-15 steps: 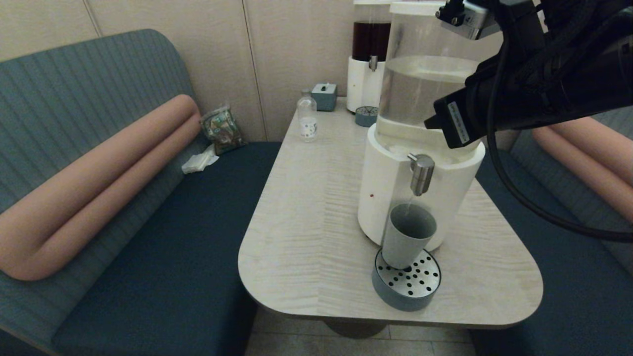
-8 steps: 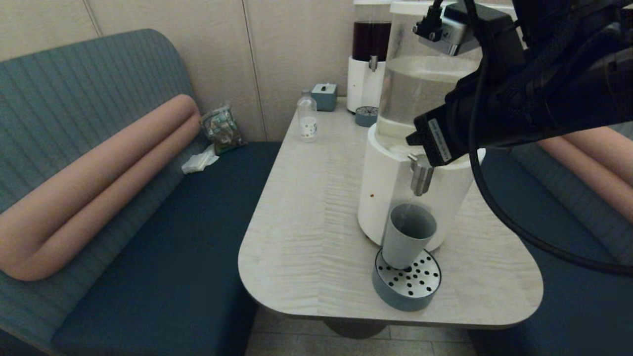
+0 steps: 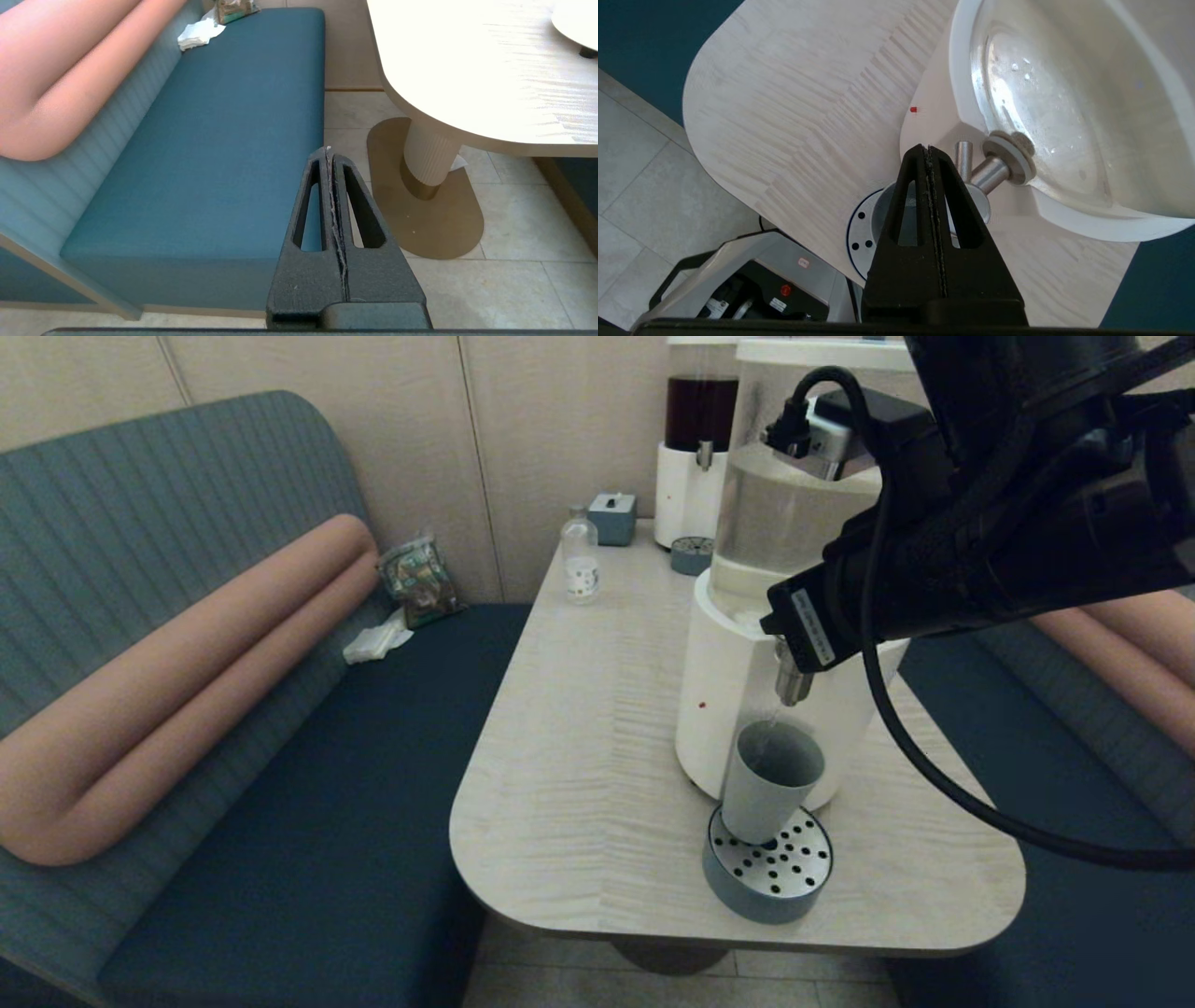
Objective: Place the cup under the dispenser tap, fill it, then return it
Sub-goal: Turn off the faucet
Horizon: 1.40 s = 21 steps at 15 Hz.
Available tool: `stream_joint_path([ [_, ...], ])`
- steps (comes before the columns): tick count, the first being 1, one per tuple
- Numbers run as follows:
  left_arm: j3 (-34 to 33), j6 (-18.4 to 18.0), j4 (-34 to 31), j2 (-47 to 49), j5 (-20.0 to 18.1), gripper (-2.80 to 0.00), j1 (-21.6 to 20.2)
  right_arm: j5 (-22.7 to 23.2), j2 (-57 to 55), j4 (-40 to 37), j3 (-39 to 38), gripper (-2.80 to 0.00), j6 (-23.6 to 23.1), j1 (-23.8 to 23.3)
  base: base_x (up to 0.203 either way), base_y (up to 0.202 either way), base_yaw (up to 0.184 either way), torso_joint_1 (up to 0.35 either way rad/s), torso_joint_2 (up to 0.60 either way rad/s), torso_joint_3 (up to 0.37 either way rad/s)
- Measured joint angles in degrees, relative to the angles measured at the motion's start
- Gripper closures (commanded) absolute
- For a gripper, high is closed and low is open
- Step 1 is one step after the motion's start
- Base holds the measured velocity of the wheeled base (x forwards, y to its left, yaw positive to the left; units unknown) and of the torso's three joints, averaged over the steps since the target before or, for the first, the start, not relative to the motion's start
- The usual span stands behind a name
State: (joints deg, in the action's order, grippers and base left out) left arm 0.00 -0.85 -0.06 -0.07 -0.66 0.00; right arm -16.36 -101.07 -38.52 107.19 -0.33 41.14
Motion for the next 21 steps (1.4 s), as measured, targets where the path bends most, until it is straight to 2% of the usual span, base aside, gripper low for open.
stream_joint_path([
  [17, 0.0, 0.0, -0.02, 0.0, 0.0, 0.0, 0.0, -0.32, -2.9, 0.44, 1.27, 0.0, -0.18, -1.59, 0.0, 0.0, 0.0, 0.0, 0.0, 0.0],
  [21, 0.0, -0.02, 0.02, 0.0, 0.02, 0.0, 0.0, -2.59, -3.28, 0.49, 1.47, 0.0, -0.35, -1.73, 0.0, 0.0, 0.0, 0.0, 0.0, 0.0],
])
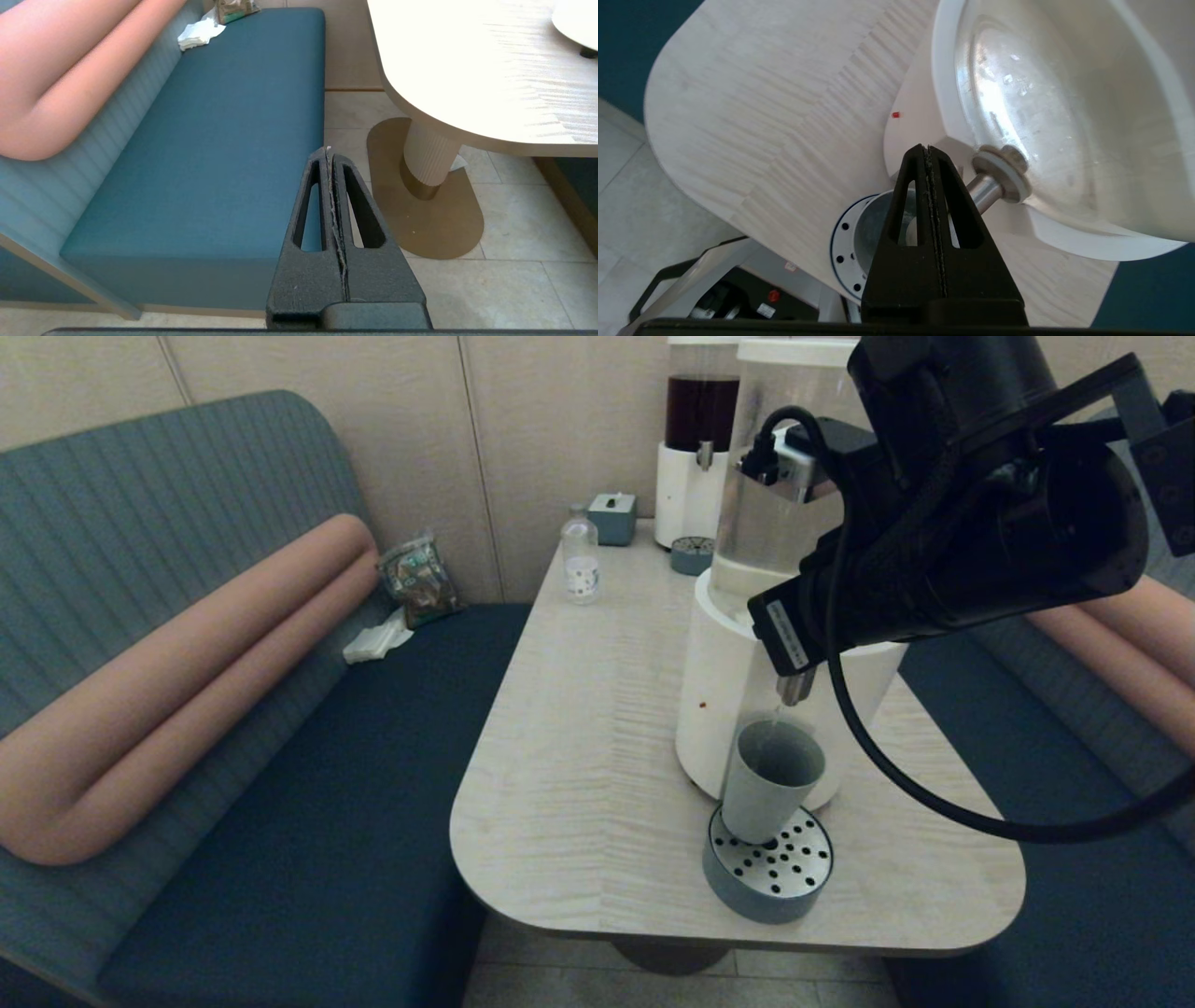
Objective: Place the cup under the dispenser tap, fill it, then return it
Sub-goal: Turn off the faucet
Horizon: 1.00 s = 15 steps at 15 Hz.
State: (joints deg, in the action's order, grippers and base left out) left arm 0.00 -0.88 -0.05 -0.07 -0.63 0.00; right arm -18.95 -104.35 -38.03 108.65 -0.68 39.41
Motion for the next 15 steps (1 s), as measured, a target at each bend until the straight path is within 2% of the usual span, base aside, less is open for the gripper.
stream_joint_path([
  [12, 0.0, 0.0, 0.0, 0.0, -0.02, 0.0, 0.0, -1.91, -0.41, -0.41, -0.11, 0.0, -0.33, -0.83, 0.0, 0.0, 0.0, 0.0, 0.0, 0.0],
  [15, 0.0, 0.0, 0.0, 0.0, 0.0, 0.0, 0.0, -3.82, -0.41, -0.46, -0.3, 0.0, -0.26, -0.88, 0.0, 0.0, 0.0, 0.0, 0.0, 0.0],
])
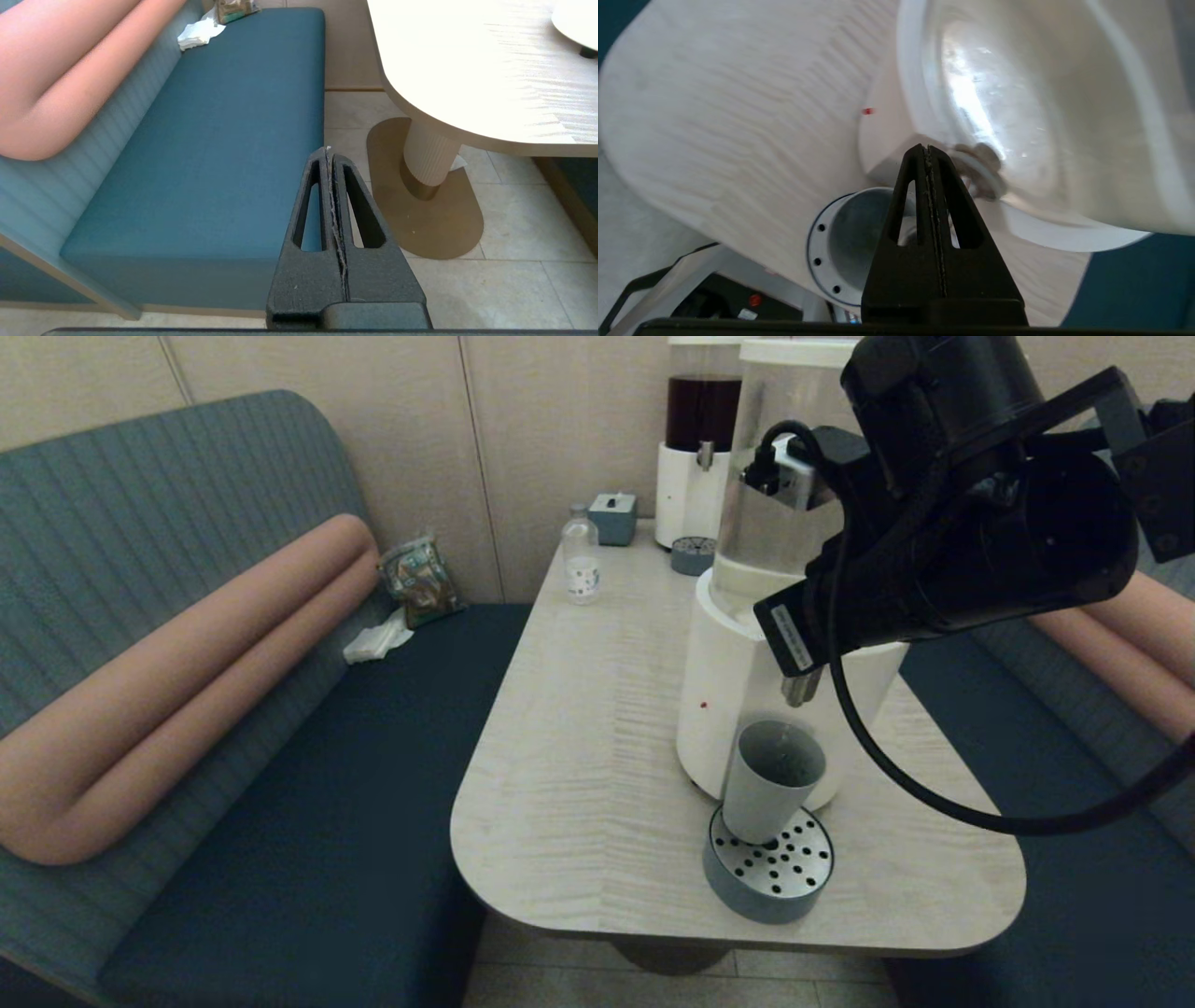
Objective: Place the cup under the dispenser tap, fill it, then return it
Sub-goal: Turn off the faucet
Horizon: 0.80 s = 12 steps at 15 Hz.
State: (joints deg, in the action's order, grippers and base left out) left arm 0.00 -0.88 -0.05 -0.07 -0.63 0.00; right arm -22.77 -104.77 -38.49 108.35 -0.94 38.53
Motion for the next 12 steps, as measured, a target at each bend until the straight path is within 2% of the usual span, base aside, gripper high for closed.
stream_joint_path([
  [6, 0.0, 0.0, -0.03, 0.0, 0.04, 0.0, 0.0, -0.19, 0.0, 0.02, -0.16, 0.0, 0.26, -0.63, 0.0, 0.0, 0.0, 0.0, 0.0, 0.0],
  [12, 0.0, 0.0, 0.0, 0.0, 0.0, 0.0, 0.0, 2.15, 0.52, -0.24, 0.33, 0.0, 0.23, 0.57, 0.0, 0.0, 0.0, 0.0, 0.0, 0.0],
])
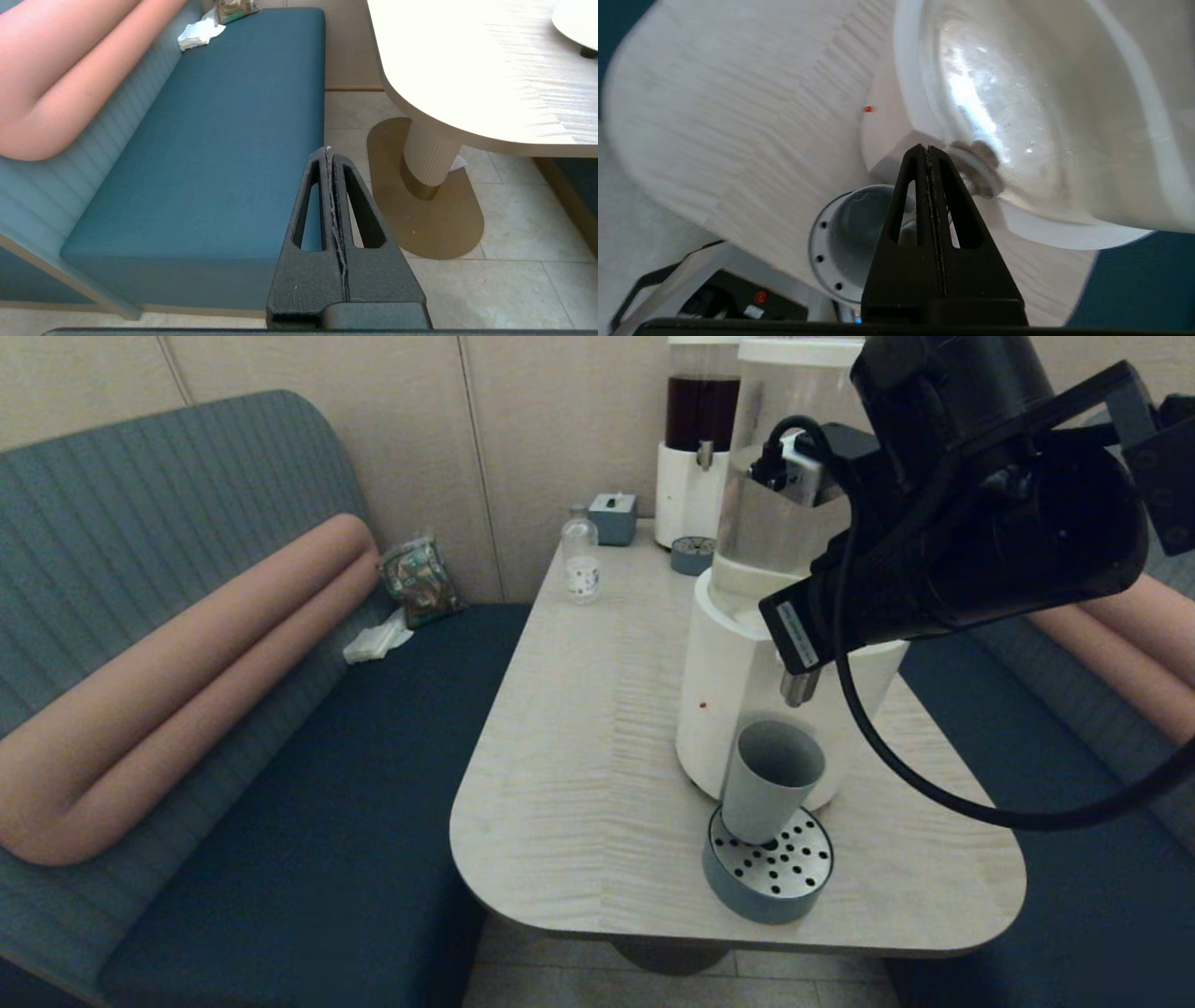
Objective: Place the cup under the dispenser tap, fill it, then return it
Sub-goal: Turn off the faucet, then place the cup next to the water dispenser
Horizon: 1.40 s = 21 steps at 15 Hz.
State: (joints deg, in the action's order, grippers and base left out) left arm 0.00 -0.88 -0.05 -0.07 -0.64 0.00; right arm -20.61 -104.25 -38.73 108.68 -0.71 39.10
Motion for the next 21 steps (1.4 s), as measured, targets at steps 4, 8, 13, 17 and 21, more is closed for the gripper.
stream_joint_path([
  [4, 0.0, 0.0, 0.0, 0.0, -0.05, 0.0, 0.0, 3.56, 2.23, 1.61, 0.03, 0.0, -0.26, 1.49, 0.0, 0.0, 0.0, 0.0, 0.0, 0.0],
  [8, 0.0, 0.0, -0.02, 0.0, -0.01, 0.0, 0.0, 4.07, 7.31, 4.35, -3.19, 0.0, -0.55, 1.71, 0.0, 0.0, 0.0, 0.0, 0.0, 0.0],
  [13, 0.0, 0.0, -0.02, 0.0, -0.02, 0.0, 0.0, 2.55, 22.32, 7.69, -15.28, 0.0, -3.63, 1.33, 0.0, 0.0, 0.0, 0.0, 0.0, 0.0],
  [17, 0.0, 0.0, 0.0, 0.0, -0.07, 0.0, 0.0, 0.87, 39.07, 14.45, -29.85, 0.0, -9.01, -10.53, 0.0, 0.0, 0.0, 0.0, 0.0, 0.0],
  [21, 0.0, 0.02, -0.02, 0.0, 0.0, 0.0, 0.0, 6.26, 57.07, 24.32, -46.75, 0.0, -11.7, -29.25, 0.0, 0.0, 0.0, 0.0, 0.0, 0.0],
])
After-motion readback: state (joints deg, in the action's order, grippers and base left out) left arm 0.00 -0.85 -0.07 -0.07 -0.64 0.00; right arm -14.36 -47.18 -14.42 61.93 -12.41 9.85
